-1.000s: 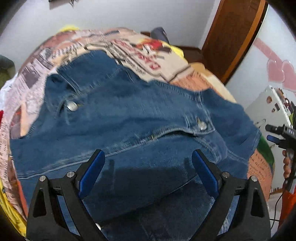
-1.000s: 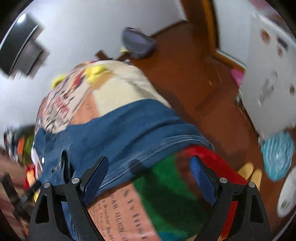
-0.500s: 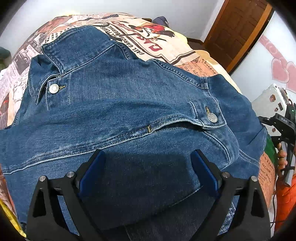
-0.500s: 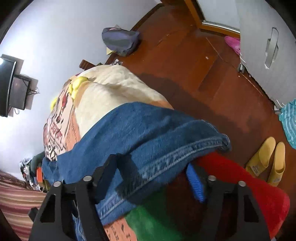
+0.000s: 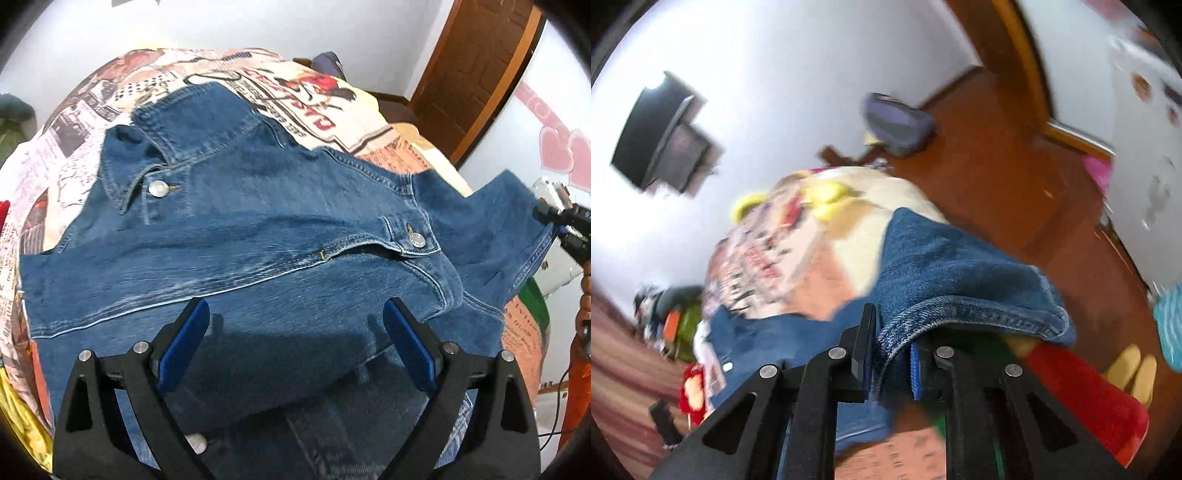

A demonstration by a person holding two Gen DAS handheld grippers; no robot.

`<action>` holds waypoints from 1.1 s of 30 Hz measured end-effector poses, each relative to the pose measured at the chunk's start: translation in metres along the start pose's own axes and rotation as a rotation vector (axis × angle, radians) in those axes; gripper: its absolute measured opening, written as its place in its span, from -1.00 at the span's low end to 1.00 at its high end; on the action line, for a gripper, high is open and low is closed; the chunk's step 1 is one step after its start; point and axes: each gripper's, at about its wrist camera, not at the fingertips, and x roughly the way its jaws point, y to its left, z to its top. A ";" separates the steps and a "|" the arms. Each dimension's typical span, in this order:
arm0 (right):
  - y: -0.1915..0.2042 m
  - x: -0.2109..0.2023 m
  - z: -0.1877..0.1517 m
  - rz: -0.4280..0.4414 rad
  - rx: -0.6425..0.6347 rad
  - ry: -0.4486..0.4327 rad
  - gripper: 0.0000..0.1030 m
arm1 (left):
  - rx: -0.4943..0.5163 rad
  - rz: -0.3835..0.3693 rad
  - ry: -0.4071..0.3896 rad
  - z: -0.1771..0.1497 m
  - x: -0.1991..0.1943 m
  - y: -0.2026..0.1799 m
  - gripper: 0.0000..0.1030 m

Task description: Fold large clothes

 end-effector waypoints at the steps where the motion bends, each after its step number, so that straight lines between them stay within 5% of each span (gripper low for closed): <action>1: 0.019 -0.005 0.002 0.019 -0.041 -0.011 -0.77 | -0.003 -0.001 -0.009 -0.001 -0.004 0.002 0.85; 10: 0.164 -0.020 -0.006 0.220 -0.268 -0.024 -0.79 | -0.010 0.014 -0.102 -0.009 -0.049 0.022 0.85; 19: 0.287 0.040 -0.075 0.320 -0.456 0.184 -0.80 | -0.011 0.076 -0.182 -0.030 -0.091 0.050 0.85; 25: 0.302 0.093 -0.155 0.283 -0.553 0.395 -0.79 | -0.065 0.098 -0.179 -0.049 -0.102 0.076 0.85; 33: 0.280 0.130 -0.218 0.166 -0.656 0.548 -0.79 | -0.132 0.124 -0.151 -0.068 -0.102 0.100 0.85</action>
